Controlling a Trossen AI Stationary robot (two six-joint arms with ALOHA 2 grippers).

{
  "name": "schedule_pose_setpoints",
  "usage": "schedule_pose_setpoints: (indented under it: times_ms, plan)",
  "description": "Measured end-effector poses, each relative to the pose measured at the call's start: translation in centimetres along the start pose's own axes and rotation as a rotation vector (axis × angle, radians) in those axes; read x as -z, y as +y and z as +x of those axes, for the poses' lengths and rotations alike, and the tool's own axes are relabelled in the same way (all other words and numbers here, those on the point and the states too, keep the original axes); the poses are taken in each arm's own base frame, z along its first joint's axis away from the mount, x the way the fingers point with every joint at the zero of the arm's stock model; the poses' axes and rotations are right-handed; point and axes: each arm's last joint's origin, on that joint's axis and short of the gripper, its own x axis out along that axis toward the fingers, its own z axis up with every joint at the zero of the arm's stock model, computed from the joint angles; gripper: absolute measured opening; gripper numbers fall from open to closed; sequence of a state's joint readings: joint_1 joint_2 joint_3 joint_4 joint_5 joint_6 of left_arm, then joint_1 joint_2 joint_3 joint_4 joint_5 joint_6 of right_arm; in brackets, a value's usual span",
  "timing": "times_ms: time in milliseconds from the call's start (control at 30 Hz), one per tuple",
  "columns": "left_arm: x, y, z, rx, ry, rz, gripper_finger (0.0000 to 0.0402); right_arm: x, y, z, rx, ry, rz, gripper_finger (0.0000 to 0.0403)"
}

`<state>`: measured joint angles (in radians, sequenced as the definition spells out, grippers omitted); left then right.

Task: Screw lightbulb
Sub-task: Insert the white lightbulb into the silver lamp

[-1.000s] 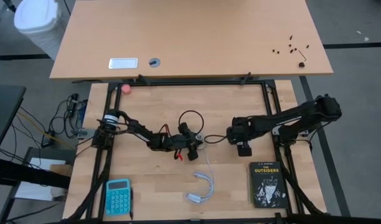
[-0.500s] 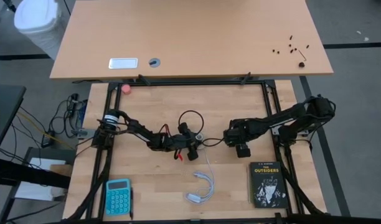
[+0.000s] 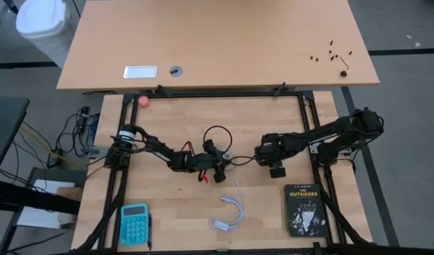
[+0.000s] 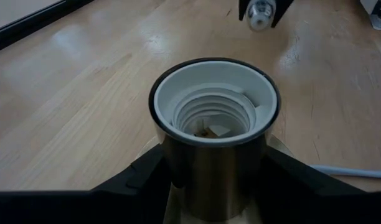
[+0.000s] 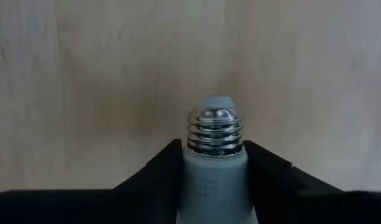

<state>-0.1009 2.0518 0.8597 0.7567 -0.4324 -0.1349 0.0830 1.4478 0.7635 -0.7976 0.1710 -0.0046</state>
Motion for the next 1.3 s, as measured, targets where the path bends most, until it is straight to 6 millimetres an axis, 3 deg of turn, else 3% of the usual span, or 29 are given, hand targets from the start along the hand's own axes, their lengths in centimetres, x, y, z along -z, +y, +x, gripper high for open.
schedule_pose_setpoints:
  times_ms: [567, 967, 1300]
  plan:
    - [0.0, 0.1, 0.0, -0.027, -0.008, -0.033, 0.0215, -3.0, -0.8, -4.2, 0.105, -0.117, 0.015, 0.0149]
    - [-0.6, 0.1, -0.2, -0.031, -0.035, -0.027, 0.0300, -3.1, -0.5, -4.4, 0.130, -0.123, 0.032, 0.0149]
    - [-2.3, 0.7, -1.8, -0.079, 0.052, 0.014, 0.0312, -3.2, -0.5, -4.4, 0.130, -0.133, 0.035, 0.0150]
